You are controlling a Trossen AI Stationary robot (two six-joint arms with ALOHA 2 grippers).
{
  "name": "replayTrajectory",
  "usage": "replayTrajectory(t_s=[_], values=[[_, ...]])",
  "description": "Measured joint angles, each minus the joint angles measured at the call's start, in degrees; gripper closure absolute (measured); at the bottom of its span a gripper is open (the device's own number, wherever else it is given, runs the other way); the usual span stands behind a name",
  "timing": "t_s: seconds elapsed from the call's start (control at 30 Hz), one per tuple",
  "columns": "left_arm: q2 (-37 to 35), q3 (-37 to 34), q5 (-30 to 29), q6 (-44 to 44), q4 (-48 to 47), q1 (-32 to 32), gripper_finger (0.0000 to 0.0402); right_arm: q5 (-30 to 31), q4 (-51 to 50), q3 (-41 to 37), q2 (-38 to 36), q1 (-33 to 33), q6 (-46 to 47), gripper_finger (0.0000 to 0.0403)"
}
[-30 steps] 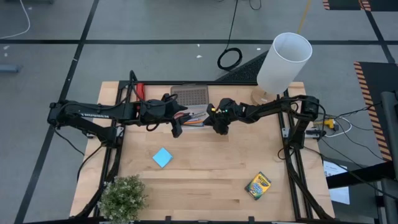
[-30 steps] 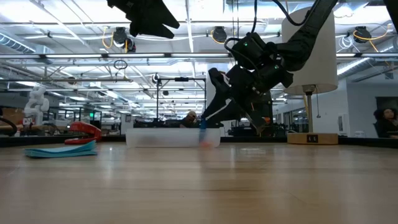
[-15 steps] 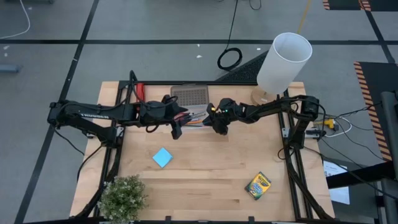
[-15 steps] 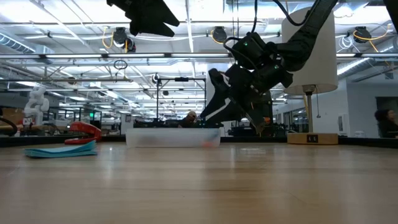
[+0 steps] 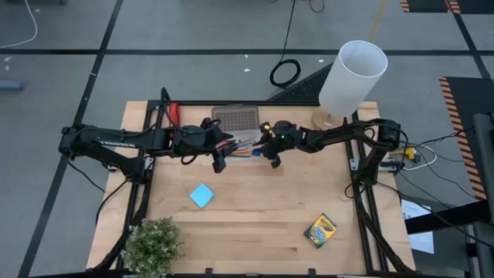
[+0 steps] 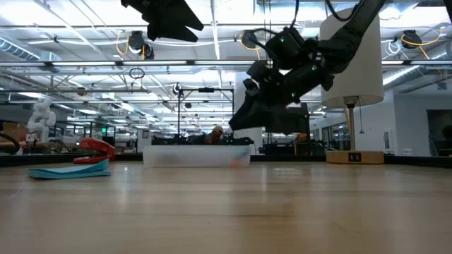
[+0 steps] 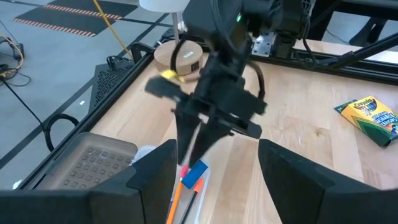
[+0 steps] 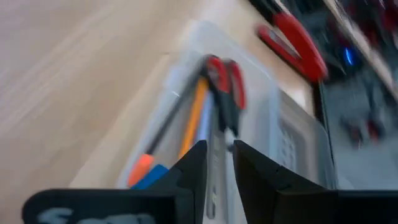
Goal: Pack school essentials
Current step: Put the blue eraser into the black supply box
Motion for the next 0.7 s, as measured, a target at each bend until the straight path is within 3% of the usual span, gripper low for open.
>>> replayTrajectory(t_s=[0.1,0.3,0.47,0.7], values=[[0.00,0.00,0.00,-0.04,0.01,0.00,0.0172,5.90,-6.15,3.73,-1.98,1.35,12.81,0.0343],[0.00,0.00,0.00,0.34,0.02,0.00,0.0172,6.26,-32.49,19.02,-1.35,3.02,29.06,0.0364],[0.00,0.02,-0.02,0.35,0.04,0.09,0.0172,6.13,-39.28,24.37,0.06,3.05,33.43,0.0379],[0.00,0.02,-0.01,0.52,0.02,0.00,0.0172,3.32,-43.74,24.74,4.39,2.24,37.87,0.0397]])
